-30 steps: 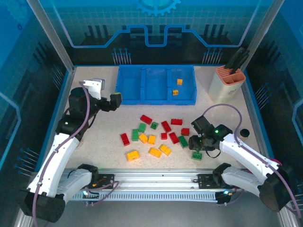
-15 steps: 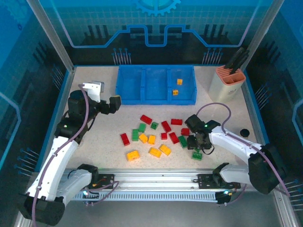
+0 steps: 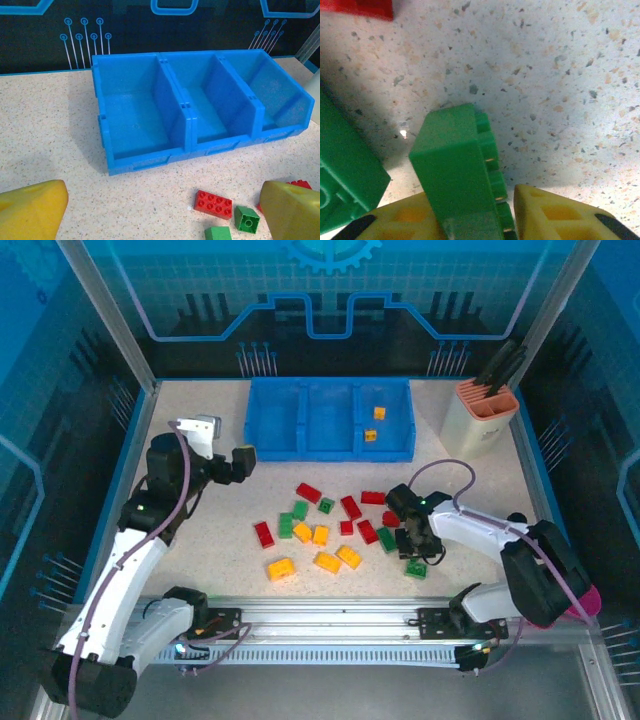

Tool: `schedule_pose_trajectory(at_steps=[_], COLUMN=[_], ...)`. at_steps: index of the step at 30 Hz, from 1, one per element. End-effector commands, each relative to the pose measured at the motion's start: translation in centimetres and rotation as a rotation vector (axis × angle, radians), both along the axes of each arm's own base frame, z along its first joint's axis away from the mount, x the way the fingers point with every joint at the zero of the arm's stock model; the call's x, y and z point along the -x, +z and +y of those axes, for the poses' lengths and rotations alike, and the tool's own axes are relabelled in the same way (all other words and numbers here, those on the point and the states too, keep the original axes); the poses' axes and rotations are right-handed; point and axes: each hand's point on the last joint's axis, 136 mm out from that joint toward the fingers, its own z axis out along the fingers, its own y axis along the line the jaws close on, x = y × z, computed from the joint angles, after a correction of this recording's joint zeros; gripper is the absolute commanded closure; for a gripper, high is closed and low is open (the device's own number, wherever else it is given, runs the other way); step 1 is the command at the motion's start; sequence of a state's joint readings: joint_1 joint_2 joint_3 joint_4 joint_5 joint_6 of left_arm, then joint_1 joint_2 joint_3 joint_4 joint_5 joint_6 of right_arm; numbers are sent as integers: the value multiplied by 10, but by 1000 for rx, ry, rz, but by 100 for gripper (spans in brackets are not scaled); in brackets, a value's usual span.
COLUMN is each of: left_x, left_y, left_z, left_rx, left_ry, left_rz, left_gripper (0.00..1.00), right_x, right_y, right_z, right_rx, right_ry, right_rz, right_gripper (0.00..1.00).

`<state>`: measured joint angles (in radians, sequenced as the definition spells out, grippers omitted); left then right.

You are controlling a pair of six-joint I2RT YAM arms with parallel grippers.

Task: Sort the legos into containers by color
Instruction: Pick up the lego from the bottom-right of the table.

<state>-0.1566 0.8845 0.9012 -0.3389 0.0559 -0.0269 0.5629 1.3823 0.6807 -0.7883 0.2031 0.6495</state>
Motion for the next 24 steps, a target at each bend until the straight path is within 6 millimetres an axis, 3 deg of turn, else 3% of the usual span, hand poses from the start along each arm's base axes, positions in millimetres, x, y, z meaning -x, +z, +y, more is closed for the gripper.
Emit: schedule_pose_trajectory(at_steps=[1, 5, 11, 19, 21, 24], left_x=[3, 2, 3, 9, 10, 14], left_y=[-2, 0, 11, 13, 13, 15], left_z=[2, 3, 2, 5, 8, 10], left_rx=[-2, -17, -45, -77, -66, -39], left_ry=[16, 13, -10, -6, 14, 32], left_rz=[-2, -16, -30, -33, -25, -14], left_gripper=[1, 0, 0, 0, 1, 0], right_x=[-5, -23, -84, -200, -226, -259], right_y=[2, 20, 78, 151, 161, 162], right_z=[2, 3, 29, 104, 128, 158], right_rx=[17, 4, -57, -117, -148, -168], right_ry=[11, 21, 102, 299, 337, 392], right_rz=[-10, -56, -179, -395, -437, -453], right_gripper=[67, 71, 73, 73, 73, 73])
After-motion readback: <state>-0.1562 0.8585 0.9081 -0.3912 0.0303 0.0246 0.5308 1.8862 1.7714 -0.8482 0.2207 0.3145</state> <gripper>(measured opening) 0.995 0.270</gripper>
